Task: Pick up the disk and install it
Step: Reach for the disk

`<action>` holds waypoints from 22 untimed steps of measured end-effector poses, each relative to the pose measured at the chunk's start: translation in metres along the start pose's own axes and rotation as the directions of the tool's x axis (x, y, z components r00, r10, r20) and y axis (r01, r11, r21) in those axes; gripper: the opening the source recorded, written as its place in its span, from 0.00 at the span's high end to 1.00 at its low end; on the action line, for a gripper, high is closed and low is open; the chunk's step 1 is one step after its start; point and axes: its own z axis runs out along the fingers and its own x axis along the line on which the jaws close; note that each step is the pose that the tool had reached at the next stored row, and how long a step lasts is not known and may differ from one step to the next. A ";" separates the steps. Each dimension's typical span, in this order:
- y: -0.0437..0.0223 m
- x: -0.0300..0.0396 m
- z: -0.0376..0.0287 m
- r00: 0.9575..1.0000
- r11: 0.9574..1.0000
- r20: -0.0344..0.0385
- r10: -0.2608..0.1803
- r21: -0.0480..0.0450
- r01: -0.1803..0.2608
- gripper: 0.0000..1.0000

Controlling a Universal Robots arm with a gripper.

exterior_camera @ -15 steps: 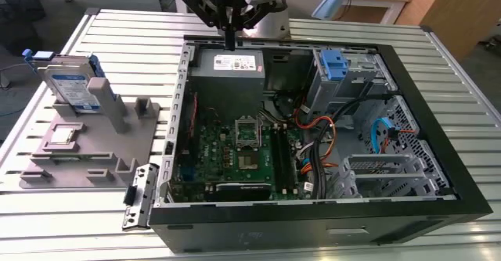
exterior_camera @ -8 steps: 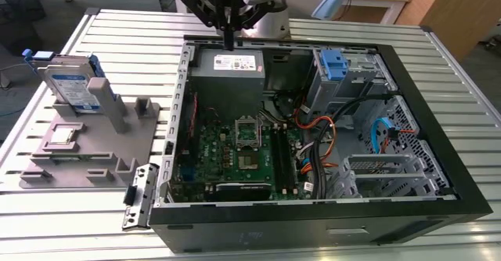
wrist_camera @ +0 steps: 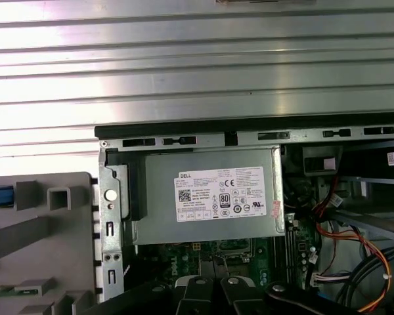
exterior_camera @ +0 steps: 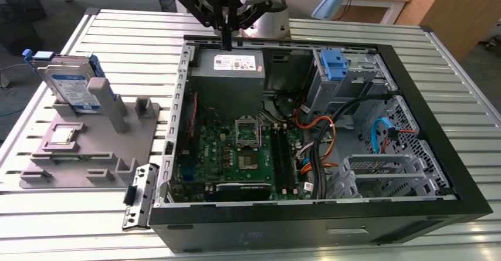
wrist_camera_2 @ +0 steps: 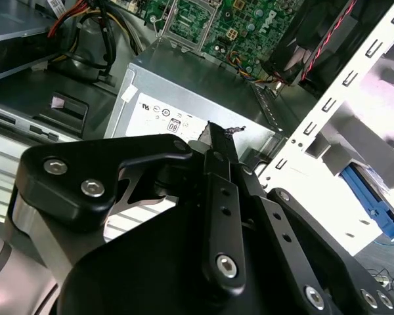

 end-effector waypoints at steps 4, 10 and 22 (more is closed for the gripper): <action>-0.0002 0.0022 0.0000 1.000 1.000 0.000 0.000 0.000 0.000 0.89; -0.0005 0.0062 -0.0001 1.000 1.000 0.000 0.000 0.000 0.000 0.89; -0.0011 0.0150 -0.0004 1.000 1.000 0.000 0.000 0.000 0.000 0.89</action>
